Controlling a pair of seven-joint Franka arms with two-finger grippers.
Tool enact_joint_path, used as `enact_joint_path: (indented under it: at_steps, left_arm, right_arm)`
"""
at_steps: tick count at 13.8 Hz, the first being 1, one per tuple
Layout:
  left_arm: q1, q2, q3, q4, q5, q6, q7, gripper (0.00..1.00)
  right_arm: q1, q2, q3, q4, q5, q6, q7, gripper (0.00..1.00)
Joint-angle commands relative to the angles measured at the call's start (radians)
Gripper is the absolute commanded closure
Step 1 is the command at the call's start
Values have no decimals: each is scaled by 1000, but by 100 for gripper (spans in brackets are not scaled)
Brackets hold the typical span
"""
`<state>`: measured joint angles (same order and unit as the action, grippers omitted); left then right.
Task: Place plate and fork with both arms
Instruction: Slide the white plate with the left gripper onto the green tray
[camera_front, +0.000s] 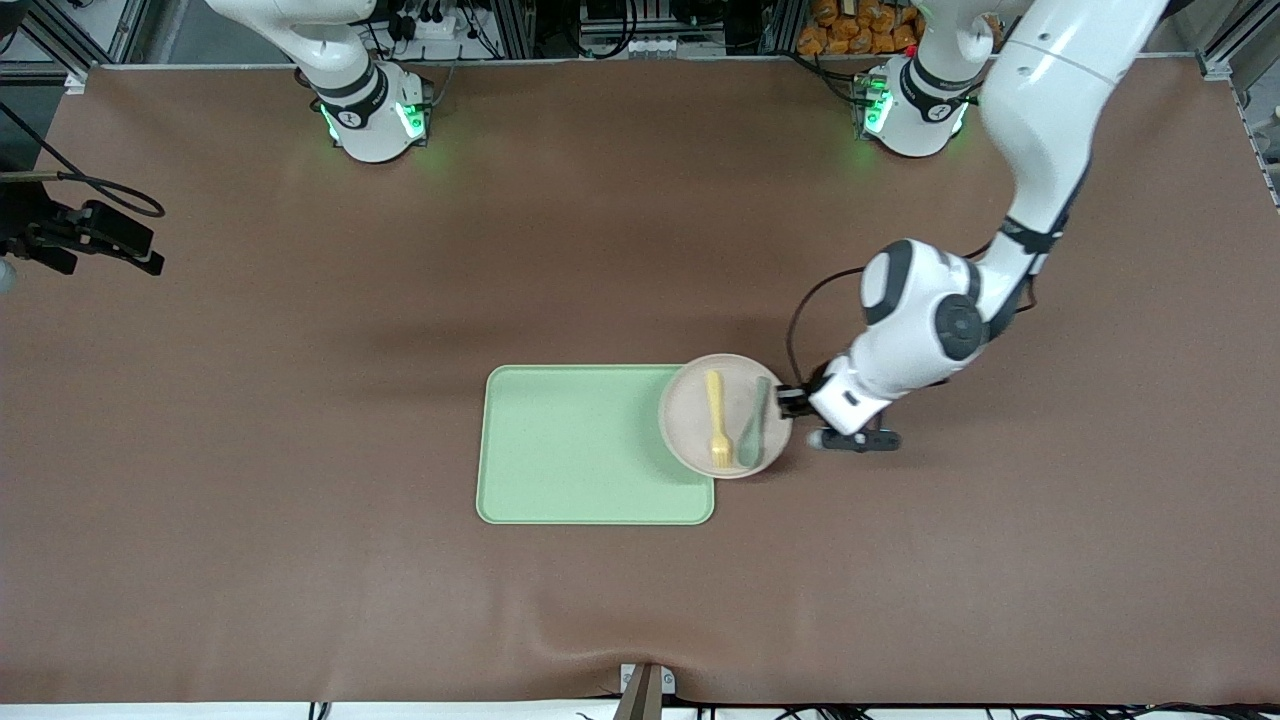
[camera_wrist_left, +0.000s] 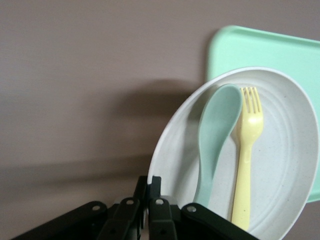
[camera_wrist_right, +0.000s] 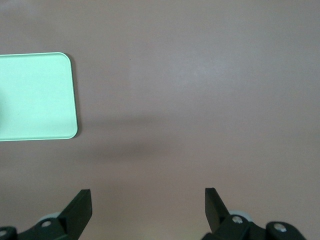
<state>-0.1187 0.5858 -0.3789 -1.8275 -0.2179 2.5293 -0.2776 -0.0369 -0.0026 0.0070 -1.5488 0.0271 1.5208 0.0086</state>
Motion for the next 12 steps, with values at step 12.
enact_joint_path:
  at_steps: [12]
  left_arm:
    - [-292,307,176,399,-1,0,-163,100]
  right_arm:
    - [-1,-8,-2,3,16,-19,-12,0]
